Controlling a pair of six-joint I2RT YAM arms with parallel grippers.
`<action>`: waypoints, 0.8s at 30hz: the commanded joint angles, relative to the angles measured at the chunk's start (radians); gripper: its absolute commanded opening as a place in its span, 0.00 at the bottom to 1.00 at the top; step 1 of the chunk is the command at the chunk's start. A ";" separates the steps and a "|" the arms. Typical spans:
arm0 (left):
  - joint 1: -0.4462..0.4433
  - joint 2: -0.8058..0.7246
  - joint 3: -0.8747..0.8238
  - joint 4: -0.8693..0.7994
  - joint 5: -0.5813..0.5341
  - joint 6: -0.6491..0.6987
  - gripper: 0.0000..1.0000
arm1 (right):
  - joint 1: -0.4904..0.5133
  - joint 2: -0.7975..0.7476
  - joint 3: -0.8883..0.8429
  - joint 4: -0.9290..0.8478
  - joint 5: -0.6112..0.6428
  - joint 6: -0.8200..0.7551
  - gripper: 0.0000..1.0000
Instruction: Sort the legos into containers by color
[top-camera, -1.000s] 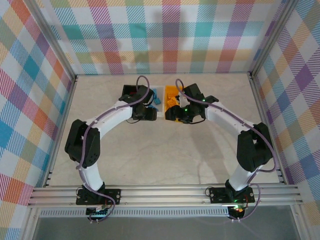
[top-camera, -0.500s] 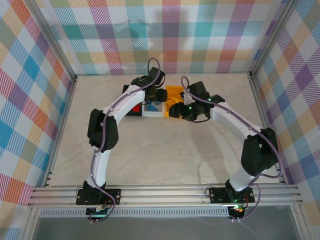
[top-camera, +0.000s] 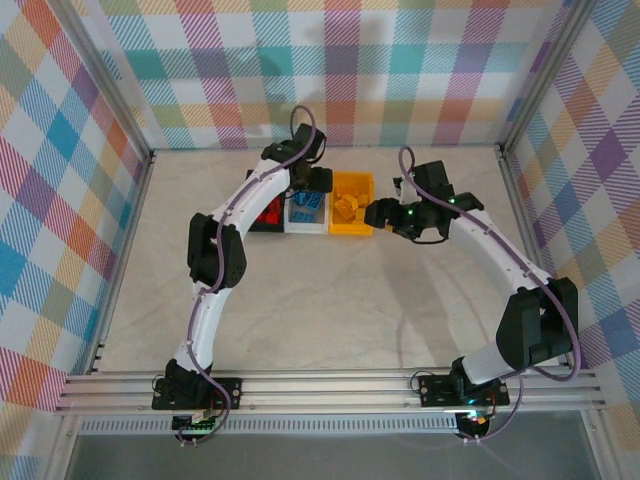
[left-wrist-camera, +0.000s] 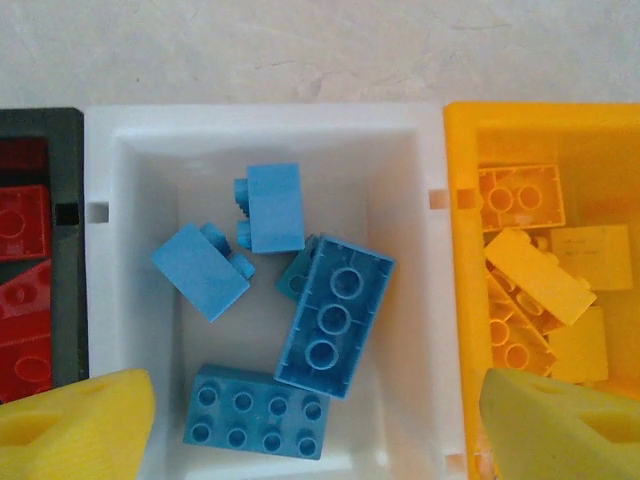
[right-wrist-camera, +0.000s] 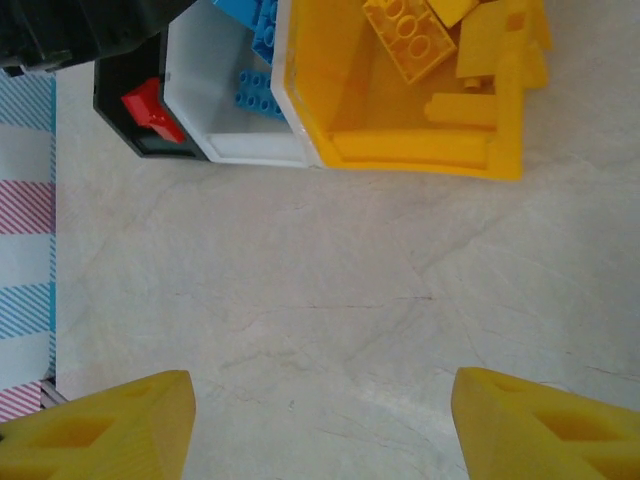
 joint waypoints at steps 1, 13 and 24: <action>0.002 -0.074 0.001 -0.038 0.000 0.015 0.85 | -0.024 -0.026 0.017 -0.014 -0.004 -0.027 0.70; 0.169 -0.598 -0.509 0.118 0.130 -0.050 1.00 | -0.165 -0.162 -0.128 0.317 0.171 -0.270 0.68; 0.350 -1.035 -1.254 0.444 -0.053 -0.060 1.00 | -0.356 -0.193 -0.512 0.725 0.174 -0.421 0.65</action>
